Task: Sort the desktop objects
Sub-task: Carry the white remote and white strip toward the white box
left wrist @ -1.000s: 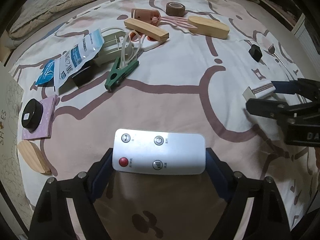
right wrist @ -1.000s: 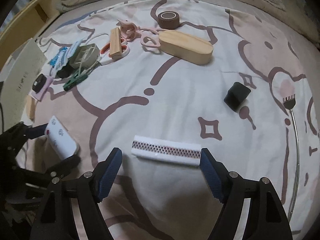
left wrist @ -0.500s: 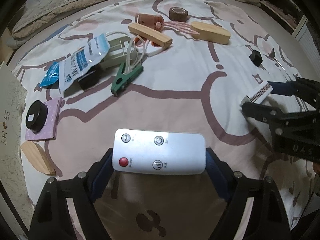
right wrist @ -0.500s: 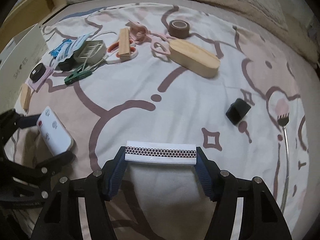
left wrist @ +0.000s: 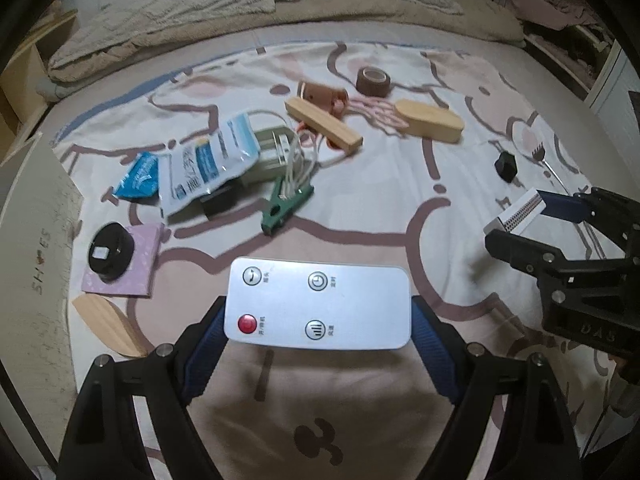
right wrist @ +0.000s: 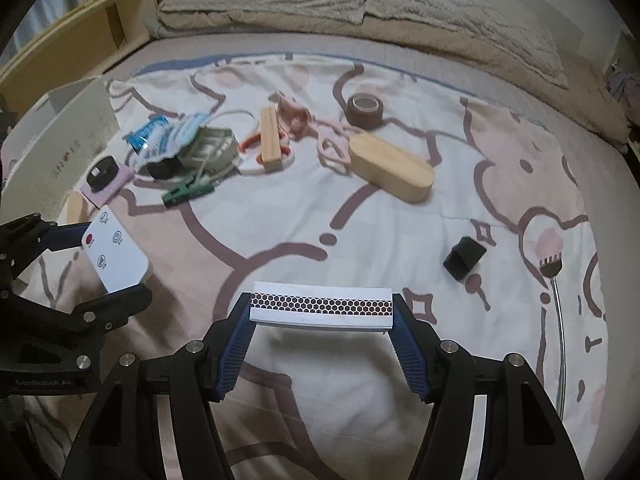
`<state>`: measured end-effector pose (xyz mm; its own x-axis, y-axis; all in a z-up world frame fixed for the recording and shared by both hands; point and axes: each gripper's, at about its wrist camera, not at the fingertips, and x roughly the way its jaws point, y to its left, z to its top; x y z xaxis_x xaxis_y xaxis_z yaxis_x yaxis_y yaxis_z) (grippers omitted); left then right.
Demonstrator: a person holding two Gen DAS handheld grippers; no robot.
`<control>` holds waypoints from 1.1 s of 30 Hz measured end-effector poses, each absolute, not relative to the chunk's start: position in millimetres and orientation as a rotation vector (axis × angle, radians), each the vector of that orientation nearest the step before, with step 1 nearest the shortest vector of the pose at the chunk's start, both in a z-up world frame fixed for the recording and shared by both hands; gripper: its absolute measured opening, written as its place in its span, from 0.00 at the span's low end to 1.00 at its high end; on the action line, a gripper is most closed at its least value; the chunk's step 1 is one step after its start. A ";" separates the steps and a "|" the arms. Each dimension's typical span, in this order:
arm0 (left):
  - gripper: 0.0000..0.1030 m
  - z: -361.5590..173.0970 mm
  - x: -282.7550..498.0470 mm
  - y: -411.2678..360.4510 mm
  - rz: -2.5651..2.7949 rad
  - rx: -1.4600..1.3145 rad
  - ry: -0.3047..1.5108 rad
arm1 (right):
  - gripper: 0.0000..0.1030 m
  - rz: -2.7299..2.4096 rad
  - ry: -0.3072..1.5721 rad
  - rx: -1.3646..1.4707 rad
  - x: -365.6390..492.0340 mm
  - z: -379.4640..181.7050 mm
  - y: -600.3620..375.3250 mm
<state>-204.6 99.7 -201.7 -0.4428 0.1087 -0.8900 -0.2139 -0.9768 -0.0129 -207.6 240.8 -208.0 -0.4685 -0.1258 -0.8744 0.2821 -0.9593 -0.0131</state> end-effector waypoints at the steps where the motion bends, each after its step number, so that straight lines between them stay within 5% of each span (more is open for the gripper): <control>1: 0.84 -199.0 -203.9 99.0 2.523 -1.528 0.153 | 0.64 -2.503 0.230 1.453 -206.6 -205.4 240.0; 33: 0.84 -95.8 -178.9 15.0 2.841 -1.210 -0.051 | 0.64 -2.657 0.282 1.086 -179.0 -112.3 186.1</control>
